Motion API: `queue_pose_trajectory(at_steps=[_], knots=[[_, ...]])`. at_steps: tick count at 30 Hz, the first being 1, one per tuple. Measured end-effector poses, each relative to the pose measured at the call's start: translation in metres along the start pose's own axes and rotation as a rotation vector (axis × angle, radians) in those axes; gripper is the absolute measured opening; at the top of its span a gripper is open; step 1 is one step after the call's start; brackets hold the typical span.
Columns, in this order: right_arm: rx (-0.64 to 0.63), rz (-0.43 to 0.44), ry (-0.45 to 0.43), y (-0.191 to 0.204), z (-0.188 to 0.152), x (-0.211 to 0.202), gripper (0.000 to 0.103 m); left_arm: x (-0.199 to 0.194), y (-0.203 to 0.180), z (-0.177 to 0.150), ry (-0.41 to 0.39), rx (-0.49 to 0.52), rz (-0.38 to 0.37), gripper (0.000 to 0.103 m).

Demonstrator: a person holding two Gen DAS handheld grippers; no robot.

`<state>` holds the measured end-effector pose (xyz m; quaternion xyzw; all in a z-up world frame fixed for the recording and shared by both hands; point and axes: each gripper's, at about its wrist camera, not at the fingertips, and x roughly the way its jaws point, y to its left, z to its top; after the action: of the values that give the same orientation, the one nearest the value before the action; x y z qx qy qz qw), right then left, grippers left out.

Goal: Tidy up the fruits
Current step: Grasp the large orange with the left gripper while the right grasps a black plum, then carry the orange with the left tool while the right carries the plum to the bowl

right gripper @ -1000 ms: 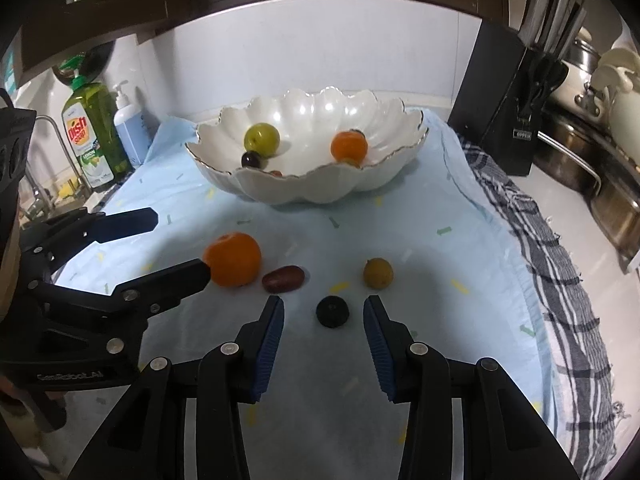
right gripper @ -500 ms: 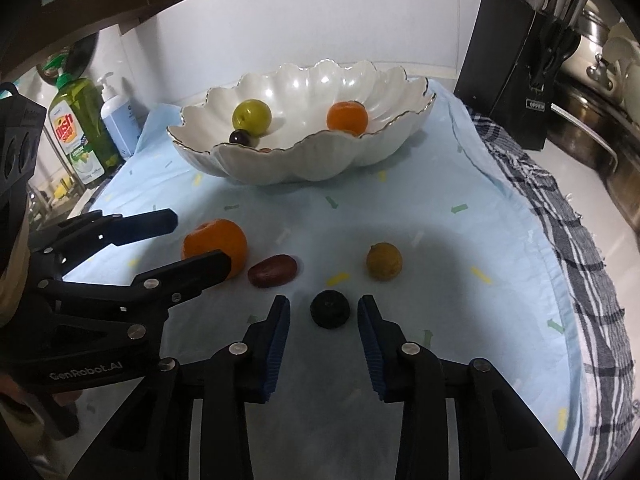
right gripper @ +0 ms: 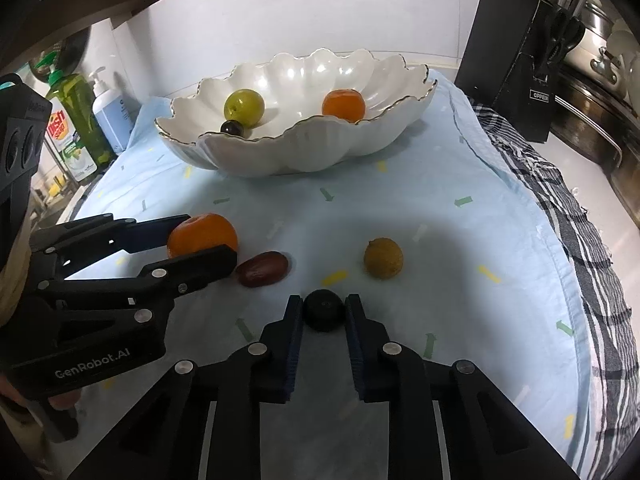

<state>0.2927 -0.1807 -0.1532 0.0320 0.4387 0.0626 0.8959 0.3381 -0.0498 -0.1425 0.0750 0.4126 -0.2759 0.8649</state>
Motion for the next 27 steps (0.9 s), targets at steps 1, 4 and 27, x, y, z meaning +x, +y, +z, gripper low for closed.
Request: queue_pose_trajectory(at_steps=[1, 4, 27], knots=[[-0.002, -0.002, 0.000, 0.000, 0.000, 0.000, 0.022, 0.000, 0.000, 0.000, 0.000, 0.002, 0.001, 0.046], [-0.001, -0.002, -0.004, 0.001, 0.000, -0.001, 0.021, -0.001, 0.000, 0.000, -0.002, 0.003, 0.008, 0.046], [-0.040, 0.037, -0.179, 0.012, 0.021, -0.068, 0.021, -0.067, -0.010, 0.013, -0.142, -0.030, 0.100, 0.045]])
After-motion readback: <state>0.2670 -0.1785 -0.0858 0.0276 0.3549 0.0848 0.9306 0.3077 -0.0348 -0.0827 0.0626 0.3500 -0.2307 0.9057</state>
